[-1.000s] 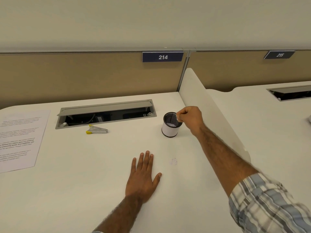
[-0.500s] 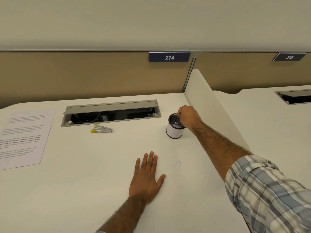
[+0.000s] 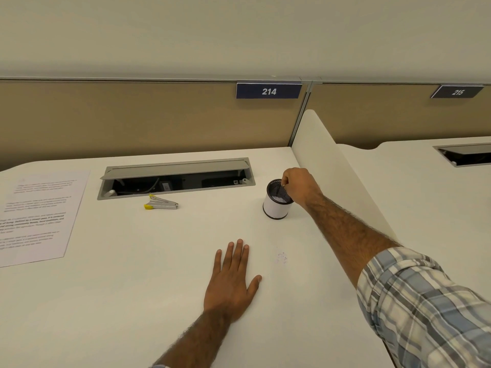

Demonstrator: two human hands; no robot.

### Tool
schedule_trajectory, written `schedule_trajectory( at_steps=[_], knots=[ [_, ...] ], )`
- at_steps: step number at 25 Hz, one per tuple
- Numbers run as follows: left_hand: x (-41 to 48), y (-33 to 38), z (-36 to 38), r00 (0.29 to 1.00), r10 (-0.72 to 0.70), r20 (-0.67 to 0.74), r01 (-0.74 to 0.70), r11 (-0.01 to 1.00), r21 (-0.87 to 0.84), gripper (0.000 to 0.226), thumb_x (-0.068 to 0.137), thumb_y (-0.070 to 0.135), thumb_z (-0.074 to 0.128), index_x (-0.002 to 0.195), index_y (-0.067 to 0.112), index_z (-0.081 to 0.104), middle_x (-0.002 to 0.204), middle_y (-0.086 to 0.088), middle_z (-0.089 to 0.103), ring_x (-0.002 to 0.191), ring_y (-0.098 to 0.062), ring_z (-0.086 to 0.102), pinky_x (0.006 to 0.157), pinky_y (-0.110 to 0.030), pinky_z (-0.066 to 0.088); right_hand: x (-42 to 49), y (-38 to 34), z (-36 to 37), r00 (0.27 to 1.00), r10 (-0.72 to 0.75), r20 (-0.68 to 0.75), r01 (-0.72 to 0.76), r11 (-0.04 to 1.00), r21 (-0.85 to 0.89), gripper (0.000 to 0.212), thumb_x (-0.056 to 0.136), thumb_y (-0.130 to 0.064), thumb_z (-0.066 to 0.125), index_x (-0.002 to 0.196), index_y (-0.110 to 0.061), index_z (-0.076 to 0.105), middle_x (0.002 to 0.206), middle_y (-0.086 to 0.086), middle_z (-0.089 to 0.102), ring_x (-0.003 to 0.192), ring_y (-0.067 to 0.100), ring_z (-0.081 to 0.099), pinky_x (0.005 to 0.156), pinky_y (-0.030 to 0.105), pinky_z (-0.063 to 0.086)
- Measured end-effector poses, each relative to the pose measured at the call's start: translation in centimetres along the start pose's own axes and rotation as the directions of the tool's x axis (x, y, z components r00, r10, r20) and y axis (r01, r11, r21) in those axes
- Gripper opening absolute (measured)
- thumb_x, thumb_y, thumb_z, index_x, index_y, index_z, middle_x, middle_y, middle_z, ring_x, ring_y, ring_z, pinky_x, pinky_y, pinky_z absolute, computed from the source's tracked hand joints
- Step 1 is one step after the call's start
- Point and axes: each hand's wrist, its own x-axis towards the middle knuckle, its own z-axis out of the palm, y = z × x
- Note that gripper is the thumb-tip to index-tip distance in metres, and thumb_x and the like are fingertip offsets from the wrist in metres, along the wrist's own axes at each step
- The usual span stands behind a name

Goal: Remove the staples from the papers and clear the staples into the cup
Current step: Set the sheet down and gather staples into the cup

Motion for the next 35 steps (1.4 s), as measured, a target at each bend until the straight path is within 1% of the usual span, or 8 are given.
schedule_trajectory(
  at_steps=[8,13,16,24,27,30,32,35],
  knots=[
    [0.1,0.0,-0.1,1.000,-0.002,-0.001,0.002,1.000,0.007,0.077,0.105,0.063,0.018,0.166,0.020,-0.002,0.174,0.000,-0.009,0.160,-0.019,-0.014,0.127,-0.046,-0.004,0.2,0.2,0.1,1.000,0.027,0.010,-0.027,0.998,0.049,0.021,0.085,-0.005,0.052,0.080,-0.018,0.067,0.095,0.006,0.072,0.085,0.024,0.064,0.070,0.032,0.054],
    [0.0,0.0,0.0,1.000,-0.006,0.007,0.006,1.000,0.006,0.077,0.105,0.063,0.018,0.166,0.019,-0.001,0.174,0.000,-0.009,0.160,-0.019,-0.013,0.127,-0.047,-0.004,0.3,0.6,0.3,0.999,-0.003,-0.032,0.006,0.993,0.120,0.026,0.082,0.006,0.051,0.083,-0.013,0.068,0.093,0.005,0.070,0.088,0.024,0.063,0.071,0.031,0.052],
    [0.0,0.0,-0.1,1.000,-0.001,0.012,0.001,1.000,0.002,0.077,0.105,0.063,0.017,0.165,0.020,-0.004,0.174,0.001,-0.012,0.159,-0.017,-0.016,0.127,-0.047,-0.005,0.1,0.6,0.1,0.998,-0.003,-0.061,0.013,0.985,0.173,0.011,0.082,-0.002,0.066,0.078,-0.013,0.064,0.091,0.004,0.065,0.085,0.023,0.062,0.068,0.031,0.048],
    [0.1,0.1,0.0,1.000,-0.004,0.023,0.004,1.000,0.025,0.079,0.104,0.064,0.017,0.165,0.019,-0.004,0.174,0.000,-0.012,0.160,-0.019,-0.014,0.128,-0.047,-0.004,-10.3,1.3,4.6,0.941,0.229,-0.248,-0.031,0.790,0.613,0.014,0.086,-0.009,0.063,0.092,-0.014,0.075,0.094,0.002,0.071,0.083,0.016,0.065,0.080,0.028,0.052],
    [0.1,0.1,0.0,1.000,-0.006,0.030,0.006,0.999,0.033,0.079,0.104,0.065,0.015,0.165,0.019,-0.005,0.174,0.001,-0.013,0.160,-0.018,-0.015,0.128,-0.046,-0.006,-15.6,3.6,9.4,0.963,0.205,-0.173,-0.093,0.861,0.501,0.025,0.093,-0.008,0.055,0.113,-0.011,0.070,0.120,0.004,0.065,0.113,0.021,0.061,0.099,0.036,0.048],
    [0.1,0.0,0.0,0.999,-0.012,0.038,0.010,0.999,0.037,0.079,0.104,0.064,0.016,0.165,0.019,-0.005,0.174,0.000,-0.013,0.160,-0.019,-0.015,0.128,-0.047,-0.004,-18.8,5.1,13.2,0.996,0.084,-0.018,-0.081,0.990,0.117,0.056,0.101,-0.046,0.038,0.150,-0.019,0.037,0.163,0.007,0.021,0.152,0.027,0.013,0.123,0.045,0.017],
    [0.1,0.1,0.1,0.999,-0.012,0.047,0.011,0.999,0.040,0.079,0.104,0.065,0.014,0.165,0.019,-0.009,0.173,0.001,-0.016,0.159,-0.018,-0.018,0.128,-0.047,-0.004,-20.0,5.5,14.6,0.997,0.064,0.037,-0.060,0.992,-0.107,0.071,0.098,-0.064,0.017,0.158,-0.027,0.008,0.167,0.004,-0.008,0.153,0.028,-0.012,0.121,0.054,0.000],
    [0.2,0.1,0.0,0.998,-0.013,0.056,0.011,0.999,0.049,0.079,0.104,0.066,0.011,0.164,0.020,-0.012,0.172,0.001,-0.020,0.158,-0.018,-0.020,0.128,-0.047,-0.005,-20.8,5.1,15.3,0.996,0.068,0.059,-0.054,0.977,-0.206,0.076,0.095,-0.072,0.008,0.158,-0.031,-0.004,0.166,0.005,-0.012,0.152,0.030,-0.013,0.118,0.063,-0.001]
  ],
)
